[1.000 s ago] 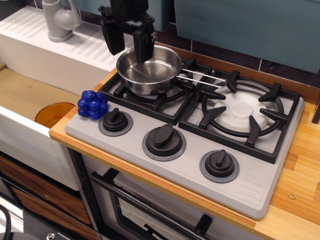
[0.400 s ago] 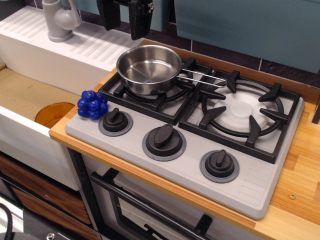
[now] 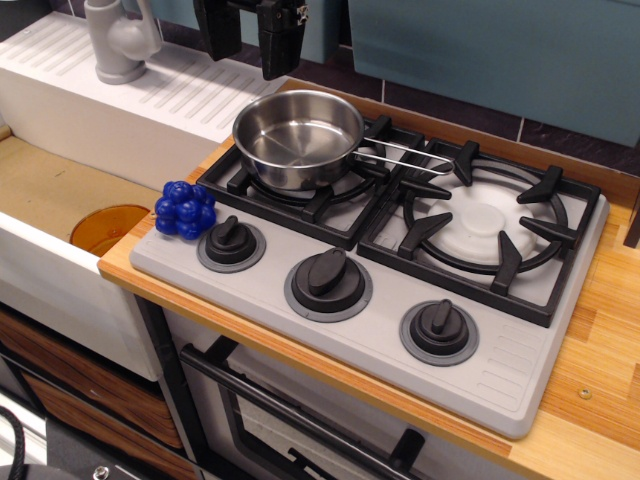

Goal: Put pot or pan on stove and put blueberry in pot or pan

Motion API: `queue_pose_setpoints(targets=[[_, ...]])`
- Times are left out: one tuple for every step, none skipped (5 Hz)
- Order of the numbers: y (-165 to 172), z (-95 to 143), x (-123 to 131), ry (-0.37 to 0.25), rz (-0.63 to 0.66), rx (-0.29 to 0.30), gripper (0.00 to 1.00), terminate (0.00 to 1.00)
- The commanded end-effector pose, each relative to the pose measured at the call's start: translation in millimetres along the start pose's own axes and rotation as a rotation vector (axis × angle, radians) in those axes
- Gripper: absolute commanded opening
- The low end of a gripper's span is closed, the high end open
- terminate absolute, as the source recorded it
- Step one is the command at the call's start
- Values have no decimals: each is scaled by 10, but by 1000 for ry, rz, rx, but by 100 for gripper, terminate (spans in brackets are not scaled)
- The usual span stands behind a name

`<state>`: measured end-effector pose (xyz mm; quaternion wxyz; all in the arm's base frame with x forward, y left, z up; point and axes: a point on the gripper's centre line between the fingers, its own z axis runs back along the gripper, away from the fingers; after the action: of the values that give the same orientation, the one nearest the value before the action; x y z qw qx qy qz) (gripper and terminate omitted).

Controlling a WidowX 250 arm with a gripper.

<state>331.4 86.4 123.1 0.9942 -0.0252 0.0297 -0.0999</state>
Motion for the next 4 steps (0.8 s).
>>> queue_pose_setpoints(targets=[[118,357,-235,-125,104,191,100,0],[168,294,-327,-161,121,219,100,0],[205,201,-398,-177,159,234,100,0],[235,72,-475,-190,198,221,100,0]])
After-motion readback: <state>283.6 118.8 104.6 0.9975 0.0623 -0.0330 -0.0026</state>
